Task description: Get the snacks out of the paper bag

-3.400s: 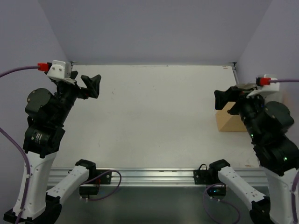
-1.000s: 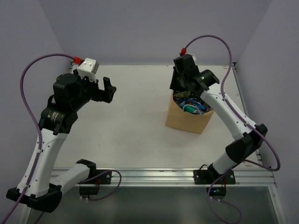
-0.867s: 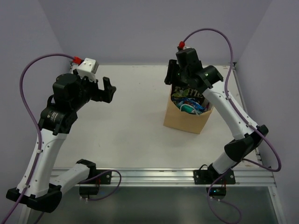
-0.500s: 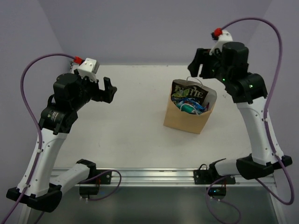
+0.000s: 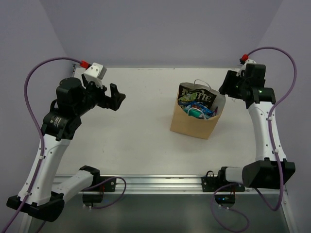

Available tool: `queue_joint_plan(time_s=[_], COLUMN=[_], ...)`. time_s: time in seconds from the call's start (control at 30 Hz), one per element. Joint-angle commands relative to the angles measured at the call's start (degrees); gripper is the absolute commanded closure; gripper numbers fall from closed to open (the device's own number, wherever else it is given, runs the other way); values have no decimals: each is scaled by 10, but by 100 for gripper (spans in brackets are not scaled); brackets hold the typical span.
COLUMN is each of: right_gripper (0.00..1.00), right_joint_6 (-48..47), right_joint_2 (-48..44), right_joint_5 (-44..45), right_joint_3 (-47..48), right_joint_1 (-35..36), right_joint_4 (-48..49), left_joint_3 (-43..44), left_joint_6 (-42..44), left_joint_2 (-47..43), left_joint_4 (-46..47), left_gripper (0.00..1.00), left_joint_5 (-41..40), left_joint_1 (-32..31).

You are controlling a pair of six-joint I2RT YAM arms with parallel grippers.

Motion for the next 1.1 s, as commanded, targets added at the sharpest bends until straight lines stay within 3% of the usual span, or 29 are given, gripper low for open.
queue_joint_plan(time_s=[0.0, 0.17, 0.5, 0.8, 1.07], right_gripper=[43, 52, 49, 49, 55], right_joint_6=[-31, -58, -102, -119, -122], right_joint_2=[2, 13, -63, -52, -17], right_joint_5=[-22, -56, -111, -118, -112], right_joint_3=[-5, -10, -34, -48, -52], right_joint_1=[-2, -2, -1, -2, -2], right_joint_4=[37, 46, 67, 57, 79], left_joint_3=[-7, -7, -7, -8, -8], left_joint_6=[-2, 0, -2, -2, -3], left_joint_2=[-9, -9, -2, 4, 5], left_joint_4=[17, 12, 10, 10, 9], left_gripper=[0, 0, 0, 0, 0], left_joint_5=[23, 22, 28, 30, 31], left_joint_1=[-5, -12, -16, -19, -19])
